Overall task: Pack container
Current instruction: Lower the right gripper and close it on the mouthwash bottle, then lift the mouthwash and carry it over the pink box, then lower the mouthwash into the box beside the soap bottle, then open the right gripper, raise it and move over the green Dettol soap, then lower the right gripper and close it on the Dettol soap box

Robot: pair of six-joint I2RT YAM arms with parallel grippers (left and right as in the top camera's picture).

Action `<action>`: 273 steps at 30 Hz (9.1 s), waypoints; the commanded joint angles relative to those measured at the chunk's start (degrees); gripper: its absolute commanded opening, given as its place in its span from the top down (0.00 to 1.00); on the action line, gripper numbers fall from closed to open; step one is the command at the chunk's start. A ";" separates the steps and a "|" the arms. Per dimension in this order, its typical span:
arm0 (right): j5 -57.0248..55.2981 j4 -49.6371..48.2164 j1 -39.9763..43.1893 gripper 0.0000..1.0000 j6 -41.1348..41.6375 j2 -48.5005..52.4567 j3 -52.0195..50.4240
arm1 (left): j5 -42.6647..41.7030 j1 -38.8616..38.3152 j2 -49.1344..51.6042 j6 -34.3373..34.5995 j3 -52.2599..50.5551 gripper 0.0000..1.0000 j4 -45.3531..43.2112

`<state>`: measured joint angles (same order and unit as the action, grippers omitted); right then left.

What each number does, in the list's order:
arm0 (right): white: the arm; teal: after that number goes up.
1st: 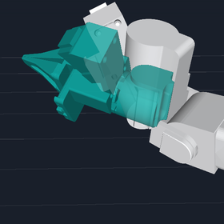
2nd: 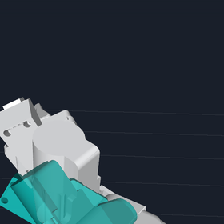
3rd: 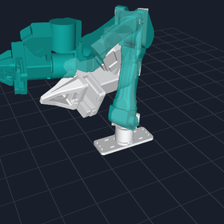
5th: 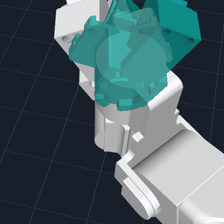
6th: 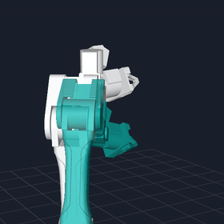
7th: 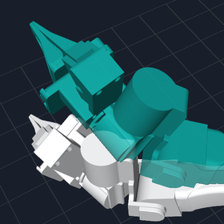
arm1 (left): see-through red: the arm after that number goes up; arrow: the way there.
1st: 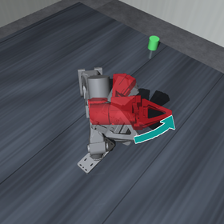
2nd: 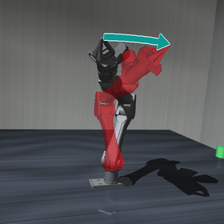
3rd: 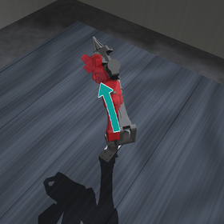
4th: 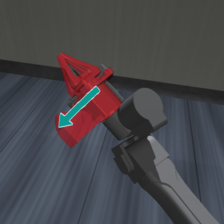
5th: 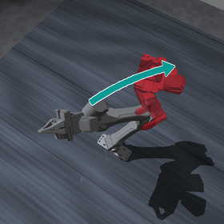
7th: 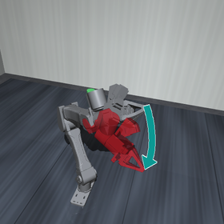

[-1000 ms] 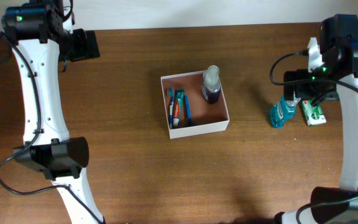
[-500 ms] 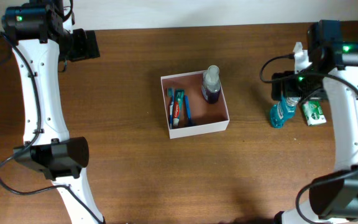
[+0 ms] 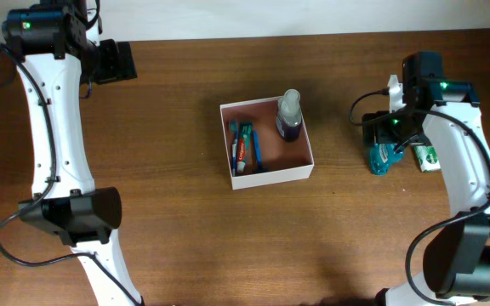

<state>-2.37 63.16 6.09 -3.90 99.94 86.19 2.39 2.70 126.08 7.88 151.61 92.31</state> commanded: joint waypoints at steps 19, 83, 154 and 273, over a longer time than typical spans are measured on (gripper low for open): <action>7.15 0.04 4.44 0.01 -6.38 2.14 -1.90 | 0.42 0.17 0.46 -0.70 0.26 0.00 -0.09; 25.99 17.66 3.82 0.74 -4.22 3.50 22.99 | 0.42 0.07 0.46 -0.70 0.26 0.00 -0.09; 8.52 7.85 -22.32 0.73 6.34 15.96 19.76 | 0.42 0.07 0.46 -0.70 0.26 0.00 -0.09; 1.92 -7.41 19.17 0.00 -28.87 19.43 5.33 | 0.42 0.07 0.46 -0.70 0.26 0.00 -0.09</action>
<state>-0.16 56.71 25.02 -30.30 118.91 93.38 2.39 2.68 126.10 7.88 151.61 92.29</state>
